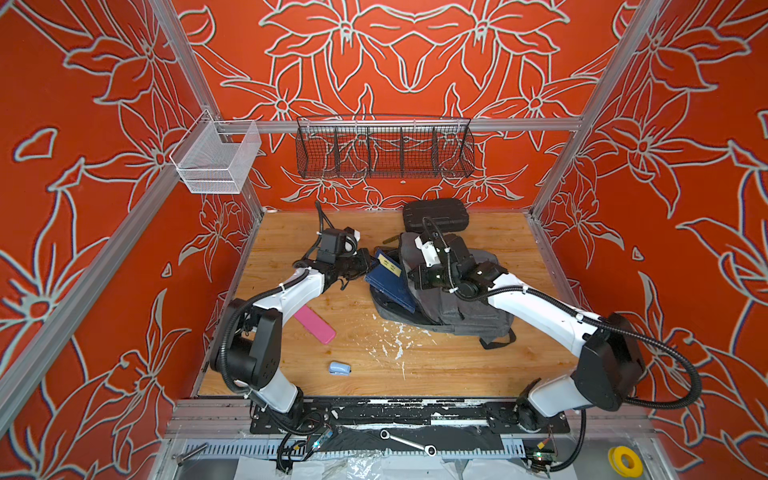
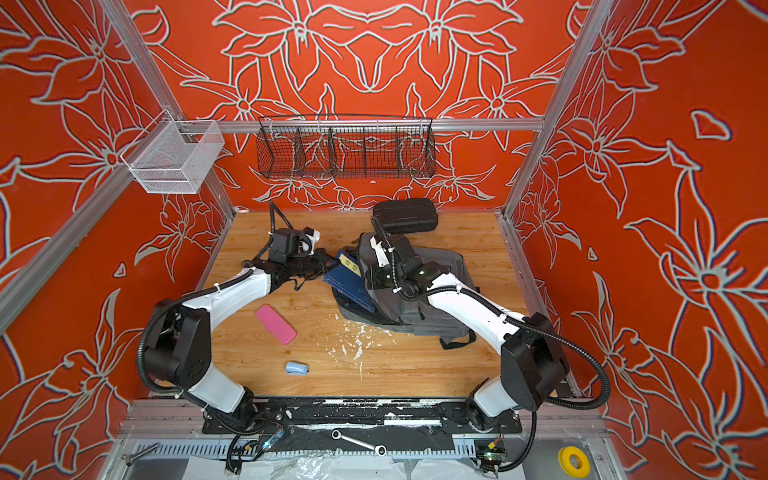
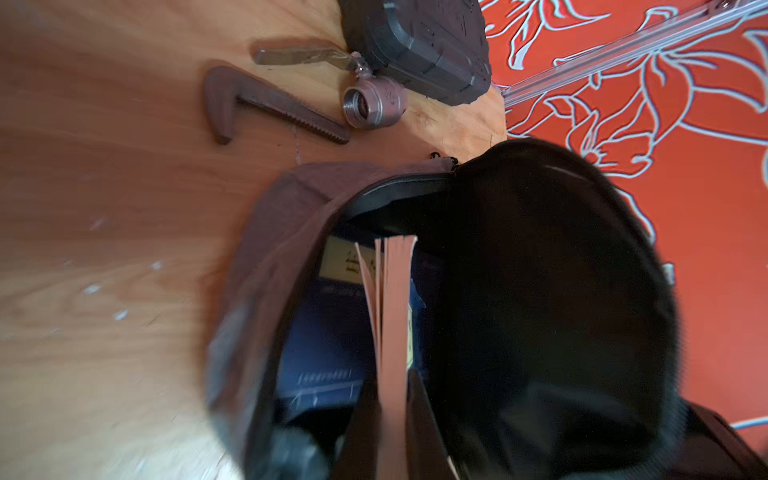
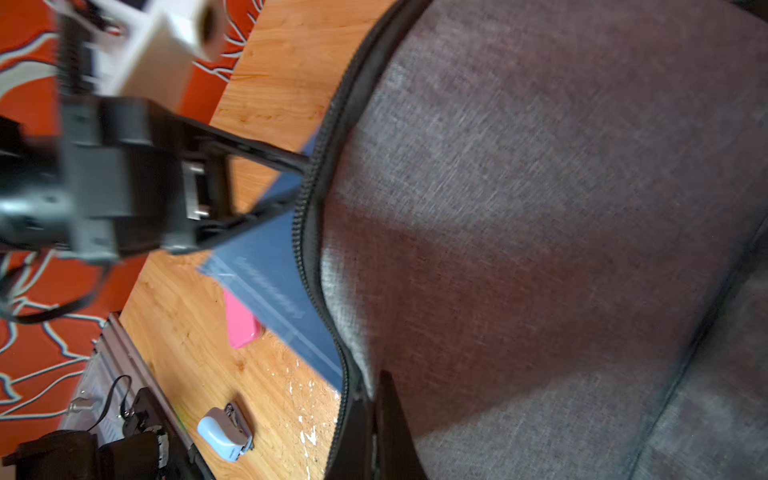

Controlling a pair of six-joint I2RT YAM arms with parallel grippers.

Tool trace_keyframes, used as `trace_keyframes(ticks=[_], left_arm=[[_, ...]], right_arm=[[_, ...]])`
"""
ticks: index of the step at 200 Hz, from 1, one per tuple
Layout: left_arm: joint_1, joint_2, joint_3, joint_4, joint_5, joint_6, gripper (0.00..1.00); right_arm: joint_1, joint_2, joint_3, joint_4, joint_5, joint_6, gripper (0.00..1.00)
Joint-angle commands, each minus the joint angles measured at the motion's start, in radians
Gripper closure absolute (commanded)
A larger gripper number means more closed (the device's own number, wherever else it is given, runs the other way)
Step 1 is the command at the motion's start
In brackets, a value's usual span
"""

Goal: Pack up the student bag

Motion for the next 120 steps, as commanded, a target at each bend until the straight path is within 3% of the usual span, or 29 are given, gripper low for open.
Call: trace_keyframes(ticks=[1,20,39,46,56,84,120], left_arm=[[-0.052,0.061,-0.005,0.226,-0.087,-0.075,1.00],[-0.107,0.120,-0.039,0.341,-0.104,-0.149,0.97],[-0.128,0.139,-0.053,0.354,-0.120,-0.181,0.48],[-0.128,0.127,-0.058,0.326,-0.133,-0.168,0.23],[-0.128,0.085,-0.060,0.253,-0.176,-0.118,0.01],[-0.119,-0.082,-0.025,-0.027,-0.350,0.065,0.02],[-0.116,-0.222,0.032,-0.268,-0.435,0.231,0.03]], right_arm=[[0.004,0.015,0.020,0.057,-0.040,0.021,1.00],[0.004,0.059,0.034,0.084,-0.044,0.035,1.00],[-0.002,0.108,0.067,0.071,-0.081,0.027,1.00],[-0.007,0.116,0.077,0.063,-0.093,0.021,0.86],[-0.017,0.115,0.083,0.049,-0.108,0.003,0.68],[-0.073,0.046,0.080,-0.047,-0.097,-0.082,0.48],[-0.129,-0.020,0.067,-0.326,-0.010,-0.171,0.44]])
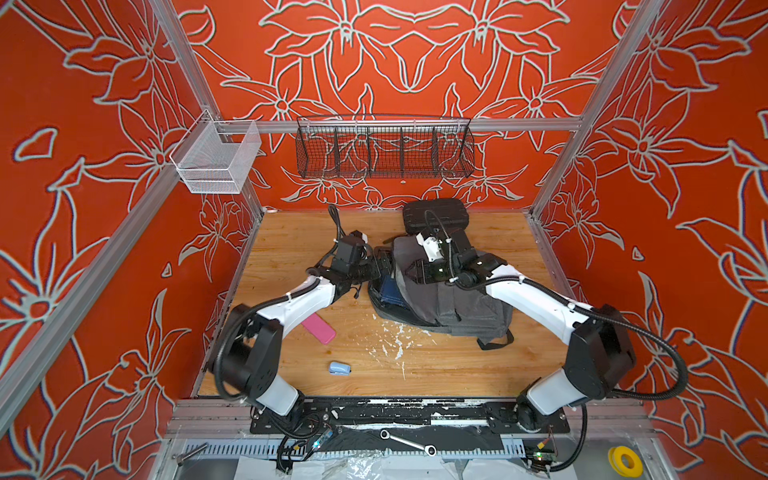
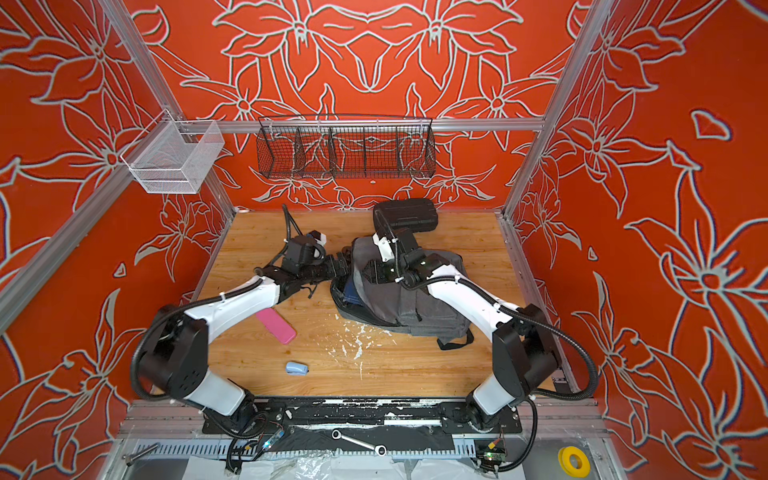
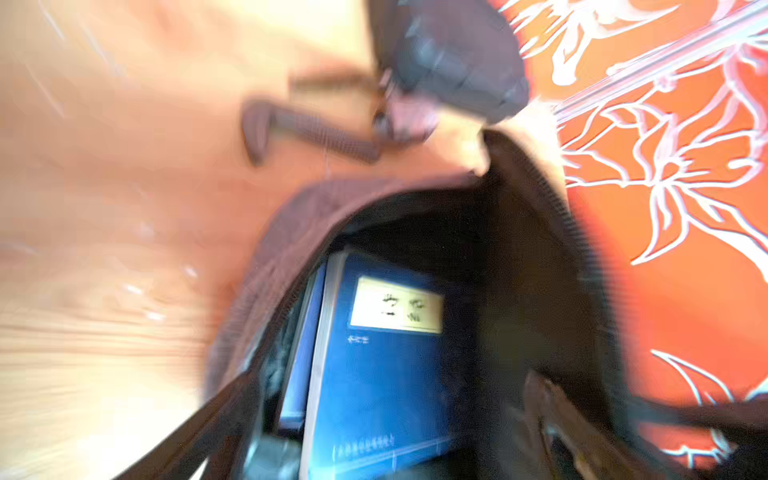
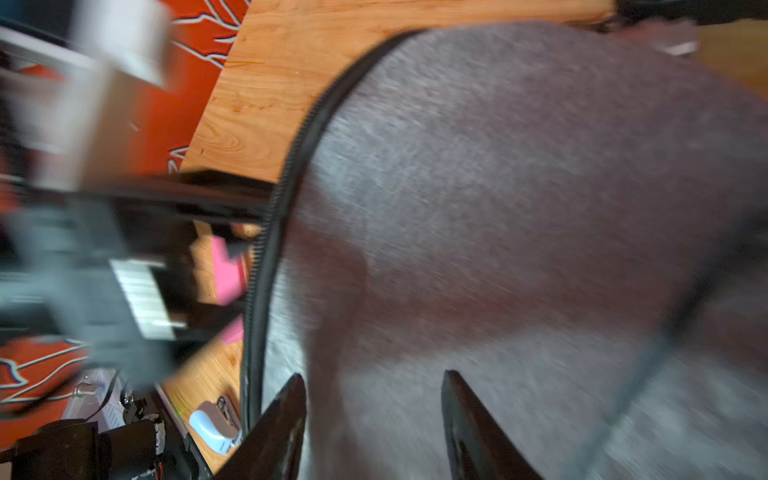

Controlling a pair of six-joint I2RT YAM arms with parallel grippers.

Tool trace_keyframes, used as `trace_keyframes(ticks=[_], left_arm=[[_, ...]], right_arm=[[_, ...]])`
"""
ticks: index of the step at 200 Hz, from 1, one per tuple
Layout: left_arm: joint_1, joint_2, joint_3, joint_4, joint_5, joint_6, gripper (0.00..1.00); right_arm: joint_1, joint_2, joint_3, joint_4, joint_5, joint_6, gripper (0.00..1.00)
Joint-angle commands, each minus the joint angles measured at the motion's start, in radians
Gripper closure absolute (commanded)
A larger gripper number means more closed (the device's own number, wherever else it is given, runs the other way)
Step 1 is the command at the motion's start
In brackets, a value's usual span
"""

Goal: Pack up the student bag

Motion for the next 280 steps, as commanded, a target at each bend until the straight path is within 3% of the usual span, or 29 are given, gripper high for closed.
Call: trace_keyframes(ticks=[1,35,69,116,200,214,252,280], left_arm=[[-0.001,-0.090,0.042,-0.191,-0.098,0.156,0.03],[-0.052,-0.121,0.044,-0.287,-0.113,0.276,0.02],[-0.061,-0.053,0.034,-0.337,-0.095,0.198,0.02],[-0.132,0.001,0.011,-0.342,-0.090,0.148,0.01],[-0.176,-0.079,-0.129,-0.243,-0.069,0.113,0.02],[-0.191,-0.103,-0.140,-0.222,-0.082,0.146,0.02],[-0.196,-0.172,-0.148,-0.225,-0.102,0.232,0.03],[-0.196,-0.205,-0.166,-0.201,-0.094,0.252,0.03]], right_arm=[[-0.028,-0.056,0.012,-0.234,0.067,-0.080,0.44],[-0.029,-0.104,-0.138,-0.294,0.093,-0.044,0.48],[-0.020,-0.093,-0.247,-0.239,0.050,0.024,0.57],[0.021,-0.007,-0.295,-0.183,0.045,0.048,0.61],[0.053,0.027,-0.340,-0.026,0.192,0.119,0.64],[0.053,0.045,-0.348,0.016,0.174,0.114,0.69],[0.071,0.071,-0.343,0.038,0.137,0.107,0.95],[0.128,-0.050,-0.391,0.181,0.132,0.049,1.00]])
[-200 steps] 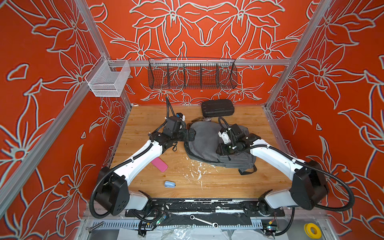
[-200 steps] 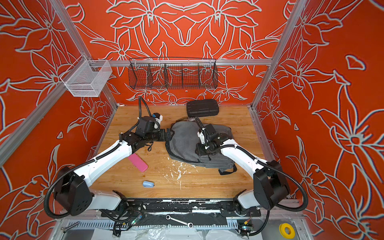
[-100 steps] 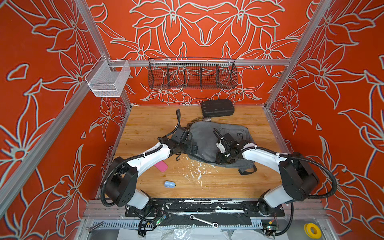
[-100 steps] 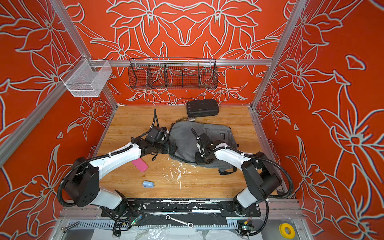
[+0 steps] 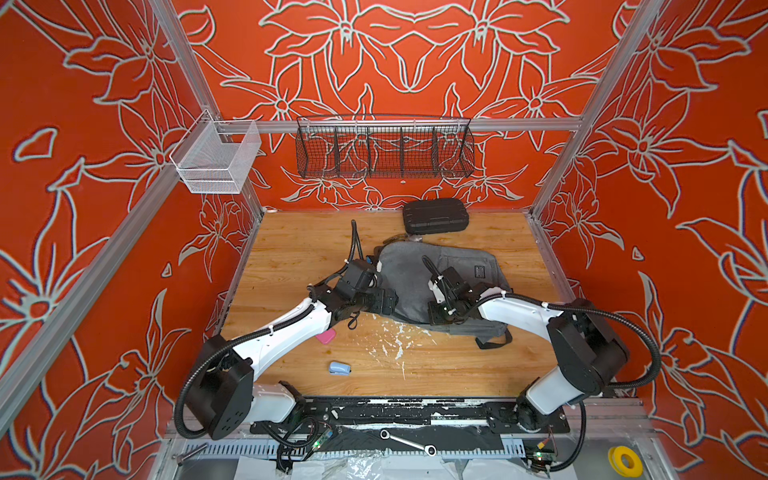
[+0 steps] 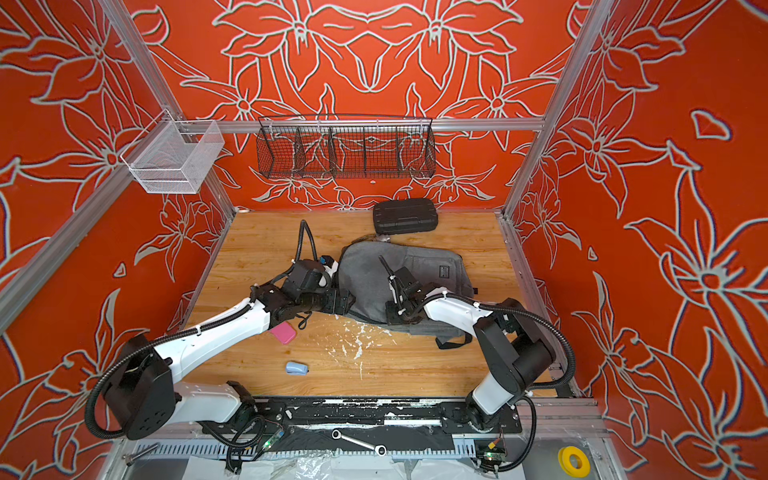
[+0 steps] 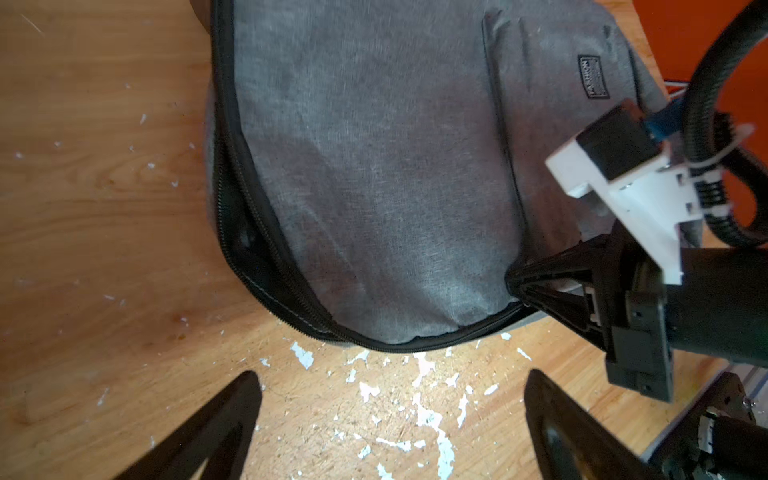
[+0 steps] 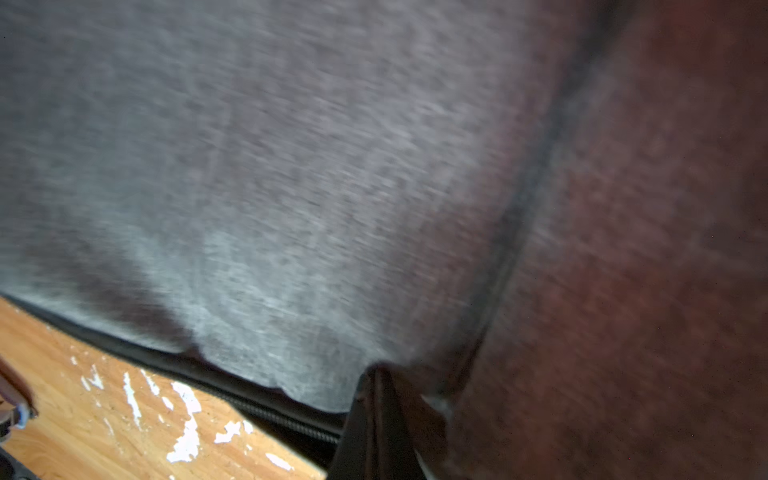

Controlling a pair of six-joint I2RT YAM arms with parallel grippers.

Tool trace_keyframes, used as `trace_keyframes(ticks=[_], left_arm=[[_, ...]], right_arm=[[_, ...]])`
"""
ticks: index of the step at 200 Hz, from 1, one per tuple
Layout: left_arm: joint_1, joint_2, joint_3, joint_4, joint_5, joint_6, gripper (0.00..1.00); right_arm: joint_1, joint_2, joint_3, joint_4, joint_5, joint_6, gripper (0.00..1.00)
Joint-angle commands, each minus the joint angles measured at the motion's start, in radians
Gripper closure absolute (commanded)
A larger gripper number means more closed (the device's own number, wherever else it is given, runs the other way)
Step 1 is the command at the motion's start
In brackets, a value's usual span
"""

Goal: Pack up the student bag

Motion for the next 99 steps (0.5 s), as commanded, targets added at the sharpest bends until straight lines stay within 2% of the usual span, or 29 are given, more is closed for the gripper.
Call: trace_keyframes(ticks=[1,41,70,99], left_arm=[[-0.004,-0.035,-0.025,0.034,-0.006,0.041,0.03],[-0.004,-0.036,-0.033,0.089,0.044,0.015,0.03],[-0.004,-0.001,-0.030,0.095,0.077,-0.002,0.03],[-0.005,0.020,-0.059,0.137,0.103,-0.042,0.02]], right_arm=[[0.053,-0.103,-0.044,0.140,-0.010,-0.043,1.00],[0.066,-0.239,-0.170,0.390,-0.036,-0.028,1.00],[0.077,-0.216,-0.164,0.455,-0.077,-0.024,1.00],[0.088,-0.130,-0.123,0.500,-0.110,-0.008,1.00]])
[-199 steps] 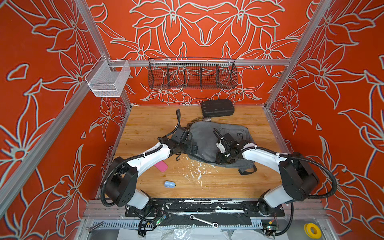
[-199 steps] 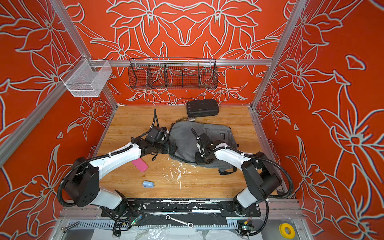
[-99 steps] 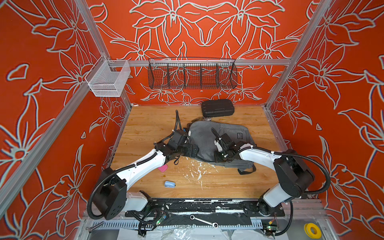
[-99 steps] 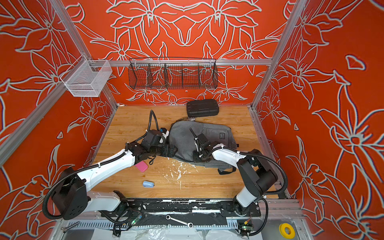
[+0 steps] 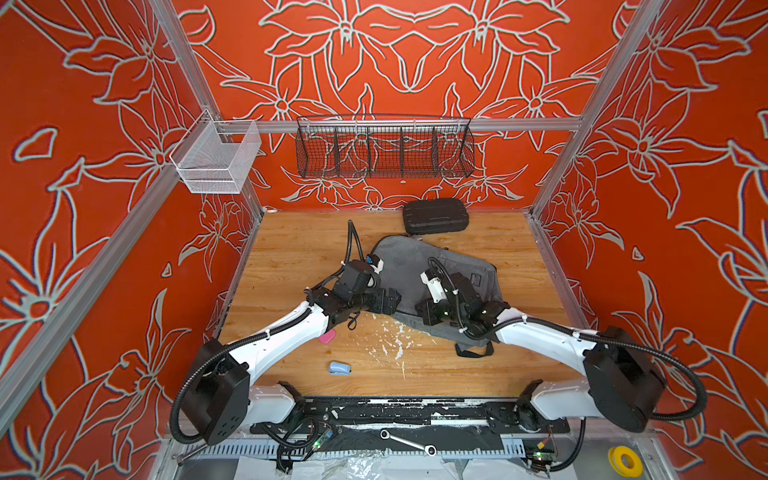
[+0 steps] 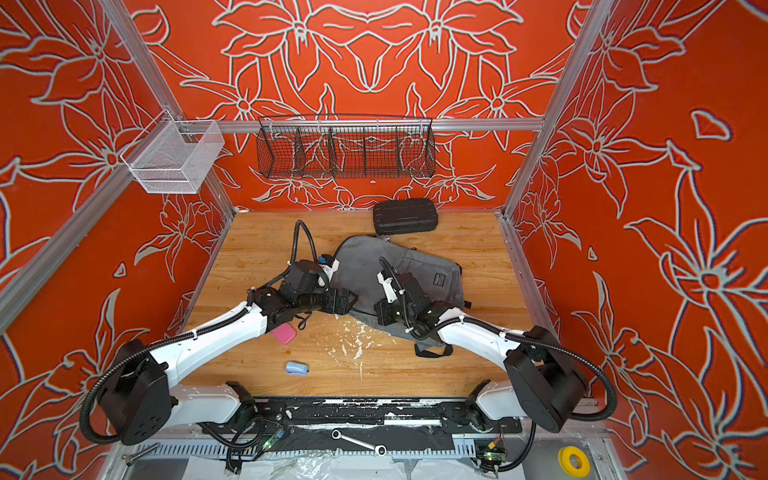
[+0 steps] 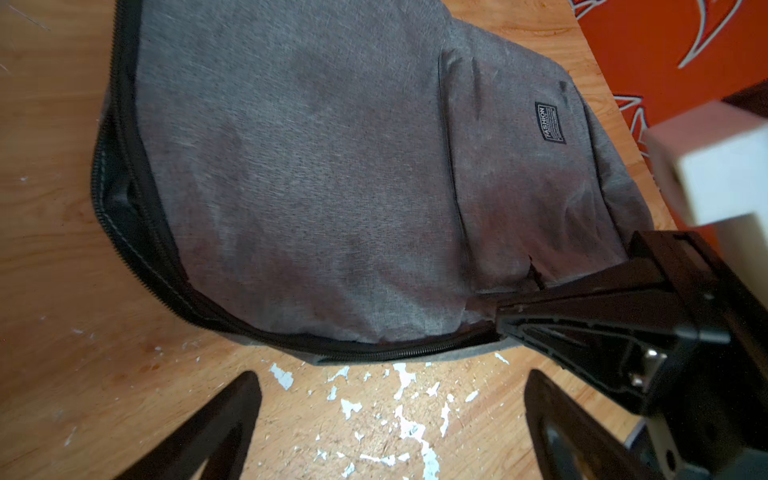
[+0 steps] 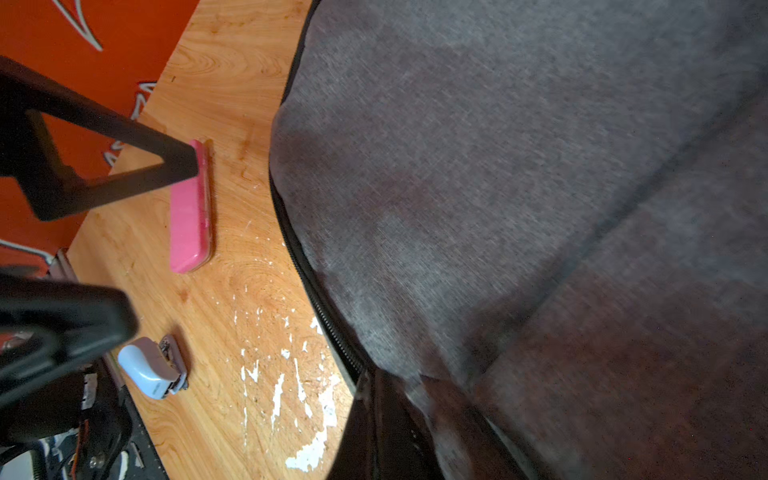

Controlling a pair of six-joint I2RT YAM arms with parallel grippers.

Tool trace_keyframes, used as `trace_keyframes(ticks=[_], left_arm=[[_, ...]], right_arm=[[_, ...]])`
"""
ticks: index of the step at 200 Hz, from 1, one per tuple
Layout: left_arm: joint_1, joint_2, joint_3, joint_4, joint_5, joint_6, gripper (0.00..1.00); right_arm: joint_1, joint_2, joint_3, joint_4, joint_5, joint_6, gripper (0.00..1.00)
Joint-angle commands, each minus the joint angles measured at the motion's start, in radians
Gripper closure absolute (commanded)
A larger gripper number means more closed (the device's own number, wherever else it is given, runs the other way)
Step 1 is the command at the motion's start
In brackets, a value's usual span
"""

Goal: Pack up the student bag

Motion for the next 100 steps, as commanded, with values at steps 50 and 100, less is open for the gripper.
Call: trace_keyframes(ticks=[50,100], left_arm=[[-0.006,-0.017,-0.114,0.115,0.073,-0.004,0.07],[-0.006,0.041,-0.039,0.029,0.079,-0.065,0.08]], right_arm=[[0.018,0.171,0.168,0.036,-0.078,0.040,1.00],[-0.003,0.085,0.207,-0.224,0.025,-0.055,0.53]])
